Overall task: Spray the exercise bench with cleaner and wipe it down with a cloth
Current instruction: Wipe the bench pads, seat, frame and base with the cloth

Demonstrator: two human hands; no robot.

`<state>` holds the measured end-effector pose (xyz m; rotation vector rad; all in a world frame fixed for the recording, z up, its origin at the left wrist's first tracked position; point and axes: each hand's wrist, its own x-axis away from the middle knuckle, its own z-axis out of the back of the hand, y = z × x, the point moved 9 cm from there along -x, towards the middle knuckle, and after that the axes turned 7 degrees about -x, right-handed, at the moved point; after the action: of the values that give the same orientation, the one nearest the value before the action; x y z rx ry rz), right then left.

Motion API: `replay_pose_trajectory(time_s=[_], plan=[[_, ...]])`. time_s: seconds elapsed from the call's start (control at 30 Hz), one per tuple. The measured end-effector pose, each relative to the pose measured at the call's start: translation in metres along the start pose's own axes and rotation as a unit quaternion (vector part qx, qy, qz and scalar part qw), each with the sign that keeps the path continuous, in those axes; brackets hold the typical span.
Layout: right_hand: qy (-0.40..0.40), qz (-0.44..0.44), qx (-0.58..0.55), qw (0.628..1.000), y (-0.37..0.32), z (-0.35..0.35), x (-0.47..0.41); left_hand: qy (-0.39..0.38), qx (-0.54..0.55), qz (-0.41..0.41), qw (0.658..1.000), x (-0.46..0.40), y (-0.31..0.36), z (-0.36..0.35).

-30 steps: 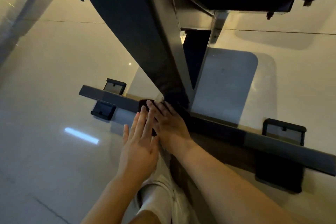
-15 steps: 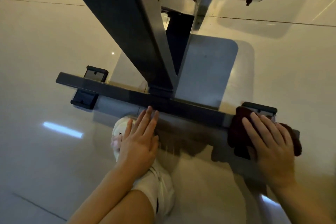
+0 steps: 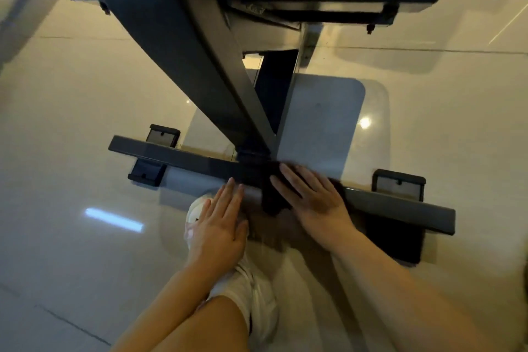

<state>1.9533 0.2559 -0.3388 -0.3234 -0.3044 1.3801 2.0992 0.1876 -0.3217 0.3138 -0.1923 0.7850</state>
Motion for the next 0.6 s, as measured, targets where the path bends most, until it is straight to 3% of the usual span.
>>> replay_pose_trajectory(time_s=[0.13,0.27,0.33,0.43,0.53,0.6], plan=[[-0.002,-0.108,0.001,0.994,0.073,0.027,0.088,-0.076,0.034,-0.068,0.994,-0.003,0.043,0.037],[-0.059,-0.22,-0.006,0.974,0.105,0.072,0.134,-0.016,0.045,-0.177,0.983,0.002,0.115,0.131],[-0.065,-0.257,-0.063,0.962,0.103,0.105,0.14,-0.009,0.034,-0.227,0.973,0.007,0.15,0.173],[-0.002,-0.238,-0.121,0.964,0.082,0.168,0.128,-0.026,0.002,-0.263,0.965,0.015,0.198,0.22],[0.132,-0.201,-0.203,0.949,0.05,0.253,0.118,-0.06,-0.011,-0.272,0.96,0.032,0.234,0.252],[0.197,-0.16,-0.261,0.932,0.022,0.313,0.122,-0.04,0.028,-0.254,0.966,0.045,0.247,0.28]])
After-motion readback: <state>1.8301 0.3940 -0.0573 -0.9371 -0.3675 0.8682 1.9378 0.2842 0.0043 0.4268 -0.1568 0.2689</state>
